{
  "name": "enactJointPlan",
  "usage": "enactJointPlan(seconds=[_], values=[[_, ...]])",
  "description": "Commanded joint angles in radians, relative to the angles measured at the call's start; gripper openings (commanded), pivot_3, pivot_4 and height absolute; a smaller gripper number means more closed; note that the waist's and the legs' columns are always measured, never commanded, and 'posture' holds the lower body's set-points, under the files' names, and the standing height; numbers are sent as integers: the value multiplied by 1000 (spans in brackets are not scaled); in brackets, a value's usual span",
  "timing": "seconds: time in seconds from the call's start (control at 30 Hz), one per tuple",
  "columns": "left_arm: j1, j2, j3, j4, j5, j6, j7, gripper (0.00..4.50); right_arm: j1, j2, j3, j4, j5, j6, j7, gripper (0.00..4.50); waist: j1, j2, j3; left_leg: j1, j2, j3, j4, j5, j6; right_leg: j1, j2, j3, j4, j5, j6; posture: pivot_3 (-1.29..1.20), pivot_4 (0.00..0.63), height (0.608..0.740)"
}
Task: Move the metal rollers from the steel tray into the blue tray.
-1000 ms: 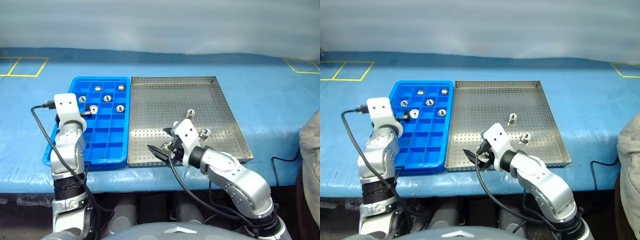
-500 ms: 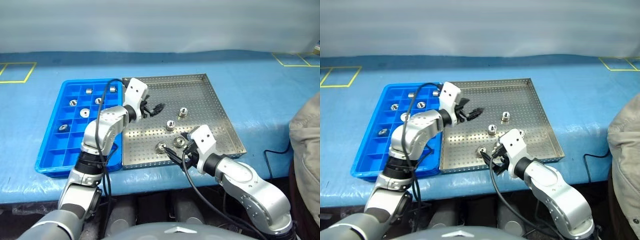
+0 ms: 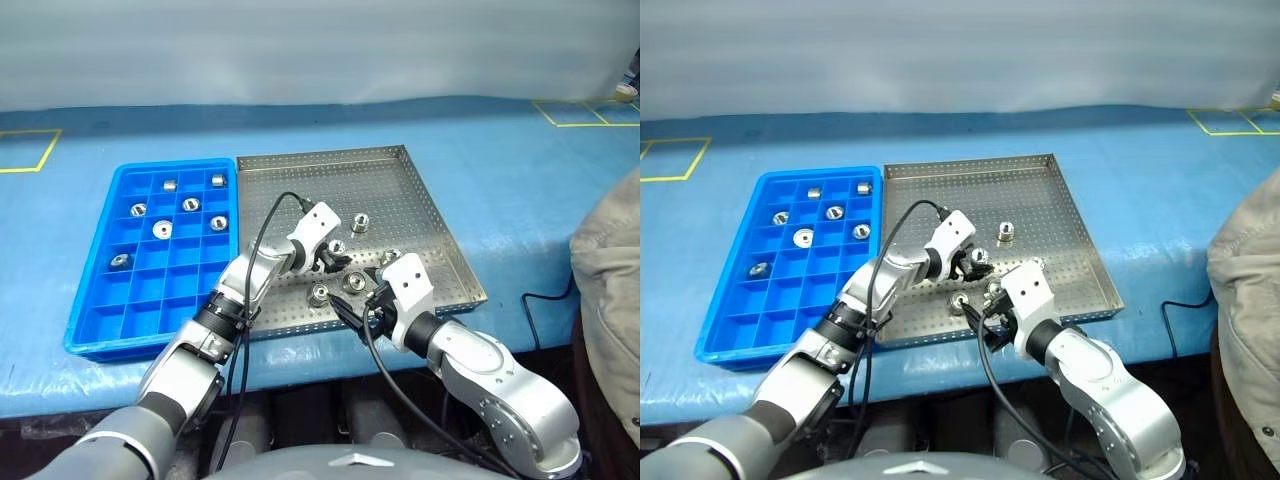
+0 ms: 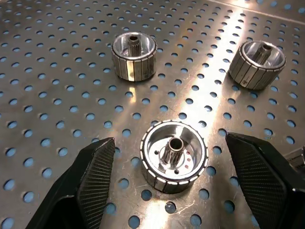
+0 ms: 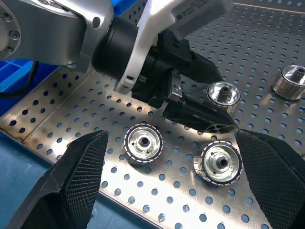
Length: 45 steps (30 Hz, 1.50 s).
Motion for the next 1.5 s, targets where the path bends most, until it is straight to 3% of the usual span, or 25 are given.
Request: enactJointPlan(seconds=[0.03, 0.17, 0.2, 0.33, 0.53, 0.77, 1.17, 1.5], values=[[-26, -10, 8, 7, 24, -12, 5, 3149, -10, 5, -3, -35, -4, -18, -2, 4500, -1, 0, 0, 0, 0, 0, 0, 0, 0, 0, 0, 0, 0, 0, 0, -159, 150, 740], [-16, -16, 37, -18, 20, -13, 11, 1832, -20, 7, 1, -23, -6, -24, 1, 4500, -2, 0, 0, 0, 0, 0, 0, 0, 0, 0, 0, 0, 0, 0, 0, -152, 150, 740], [-14, -18, 46, -26, 17, -11, 14, 1677, -23, 8, 1, -19, -6, -24, 2, 4500, -2, 0, 0, 0, 0, 0, 0, 0, 0, 0, 0, 0, 0, 0, 0, -138, 150, 740], [0, -17, 122, -116, -4, 27, 55, 1680, -62, 16, 15, 5, -9, -30, 13, 4500, -2, 0, 0, 0, 0, 0, 0, 0, 0, 0, 0, 0, 0, 0, 0, -133, 150, 740], [76, -29, 338, -408, 47, 85, 362, 1680, -159, 29, 73, 58, -9, -39, 55, 4500, 1, 0, 0, -1, 1, 0, 0, 0, 0, -1, 0, 1, 0, 3, 5, -76, 150, 740], [263, -27, 474, -730, 181, 220, 608, 1680, -288, 43, 164, 154, -10, -72, 138, 4500, 25, 0, 0, 0, 0, 0, -1, 0, 0, 0, 0, 1, 0, 4, 6, 11, 150, 740], [547, -100, 485, -1037, 291, 420, 730, 1680, -359, 44, 236, 240, -38, -126, 234, 4500, 85, -1, 1, 0, -1, 0, 1, -1, 1, 1, -2, -1, -1, 2, 1, 93, 150, 740], [620, -205, 500, -1064, 319, 523, 774, 1680, -330, 55, 235, 225, -44, -127, 231, 4500, 87, -1, 1, -1, 0, 0, 1, -1, 1, 0, -2, -1, -1, 1, 1, 75, 150, 740]])
